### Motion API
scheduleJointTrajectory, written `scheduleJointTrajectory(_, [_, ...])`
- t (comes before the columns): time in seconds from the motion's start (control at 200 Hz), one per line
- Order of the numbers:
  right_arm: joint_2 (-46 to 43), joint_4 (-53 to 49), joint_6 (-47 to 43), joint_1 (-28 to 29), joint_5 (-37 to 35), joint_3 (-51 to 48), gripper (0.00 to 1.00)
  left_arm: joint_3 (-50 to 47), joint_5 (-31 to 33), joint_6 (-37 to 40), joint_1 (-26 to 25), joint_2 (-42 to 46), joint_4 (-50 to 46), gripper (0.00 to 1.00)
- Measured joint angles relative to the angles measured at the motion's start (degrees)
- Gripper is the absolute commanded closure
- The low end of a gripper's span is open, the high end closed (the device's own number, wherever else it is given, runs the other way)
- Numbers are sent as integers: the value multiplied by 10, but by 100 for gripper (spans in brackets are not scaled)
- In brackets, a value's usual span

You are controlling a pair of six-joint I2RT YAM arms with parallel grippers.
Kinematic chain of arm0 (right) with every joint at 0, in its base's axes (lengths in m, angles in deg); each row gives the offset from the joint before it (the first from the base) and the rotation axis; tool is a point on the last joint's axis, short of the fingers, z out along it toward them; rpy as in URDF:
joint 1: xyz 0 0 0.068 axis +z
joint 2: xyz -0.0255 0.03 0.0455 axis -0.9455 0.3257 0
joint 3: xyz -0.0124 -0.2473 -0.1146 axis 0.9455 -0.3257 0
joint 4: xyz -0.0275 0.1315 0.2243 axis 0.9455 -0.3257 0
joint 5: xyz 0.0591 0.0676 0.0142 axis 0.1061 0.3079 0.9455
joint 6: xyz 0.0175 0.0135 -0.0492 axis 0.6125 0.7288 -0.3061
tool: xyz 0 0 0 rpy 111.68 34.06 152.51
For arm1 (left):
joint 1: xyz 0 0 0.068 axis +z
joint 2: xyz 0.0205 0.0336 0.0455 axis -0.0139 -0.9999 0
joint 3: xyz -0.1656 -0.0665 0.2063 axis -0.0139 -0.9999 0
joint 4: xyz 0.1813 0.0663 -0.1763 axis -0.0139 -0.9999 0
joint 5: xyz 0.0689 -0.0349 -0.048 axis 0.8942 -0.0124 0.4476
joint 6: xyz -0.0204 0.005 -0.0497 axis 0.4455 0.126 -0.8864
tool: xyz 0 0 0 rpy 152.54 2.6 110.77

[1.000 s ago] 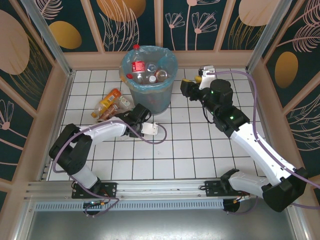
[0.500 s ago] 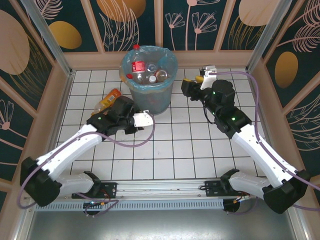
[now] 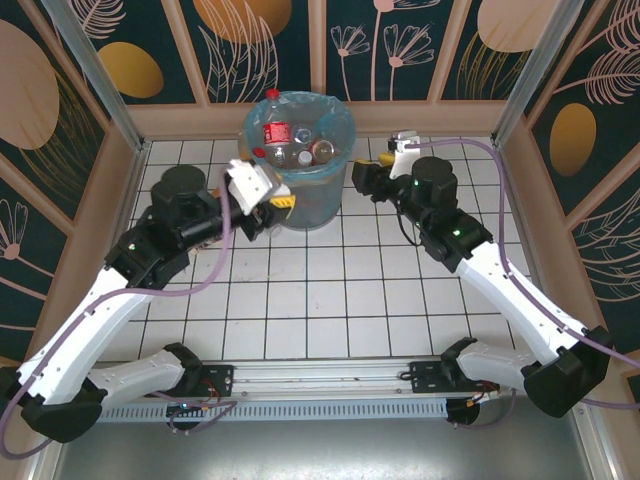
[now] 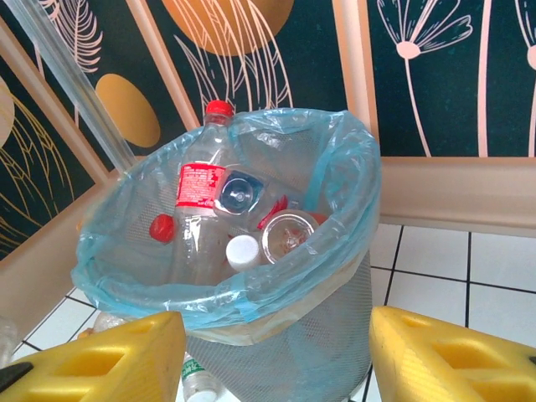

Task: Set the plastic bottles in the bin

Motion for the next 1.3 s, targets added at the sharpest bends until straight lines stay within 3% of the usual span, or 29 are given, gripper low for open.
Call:
scheduleJointTrajectory(0.18, [0,0,4,3,0,4,40,87,19,-123,0,-21,94,100])
scheduleJointTrajectory(0.405, [0,0,11,14,0,4,40,158,135,-241,9,-94,178,100])
scheduleJointTrajectory(0.691, [-2,0,13,28,-2,4,40,198,179,-303,59,-236,188,100])
scheduleJointTrajectory(0.961, [-18,0,15,32,-12,4,40,184,177,-341,120,-284,183,100])
scheduleJointTrajectory(1.301, [-14,-1,15,32,-15,4,40,112,118,-371,123,-310,165,100])
